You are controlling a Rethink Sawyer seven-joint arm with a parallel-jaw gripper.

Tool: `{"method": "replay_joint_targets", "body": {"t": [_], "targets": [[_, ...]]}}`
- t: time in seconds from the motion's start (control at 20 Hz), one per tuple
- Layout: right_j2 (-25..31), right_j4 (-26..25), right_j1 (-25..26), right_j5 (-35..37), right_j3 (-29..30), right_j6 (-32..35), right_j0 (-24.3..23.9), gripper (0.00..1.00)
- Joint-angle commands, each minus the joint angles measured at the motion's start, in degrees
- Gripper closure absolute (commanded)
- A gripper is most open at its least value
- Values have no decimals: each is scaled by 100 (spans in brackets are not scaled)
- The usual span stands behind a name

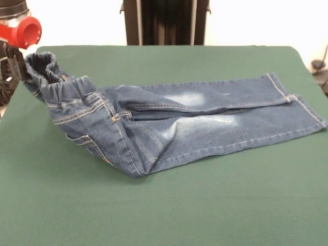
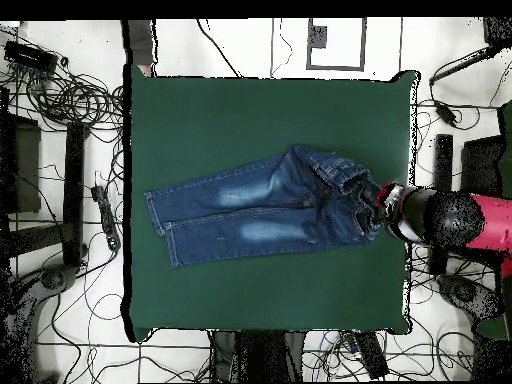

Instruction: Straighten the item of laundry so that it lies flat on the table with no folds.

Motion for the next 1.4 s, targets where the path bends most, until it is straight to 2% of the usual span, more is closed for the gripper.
{"method": "replay_joint_targets", "body": {"t": [0.05, 0.55, 0.95, 1.0, 1.4], "targets": [[-78, 54, 185, -345, 580, -361, 311, 100], [-89, 1, 783, -431, 194, -658, 173, 100], [-113, -67, 805, -401, 95, -753, 197, 100], [-112, -75, 804, -393, 83, -771, 202, 0], [-62, -127, 843, -347, -36, -934, 211, 0]]}}
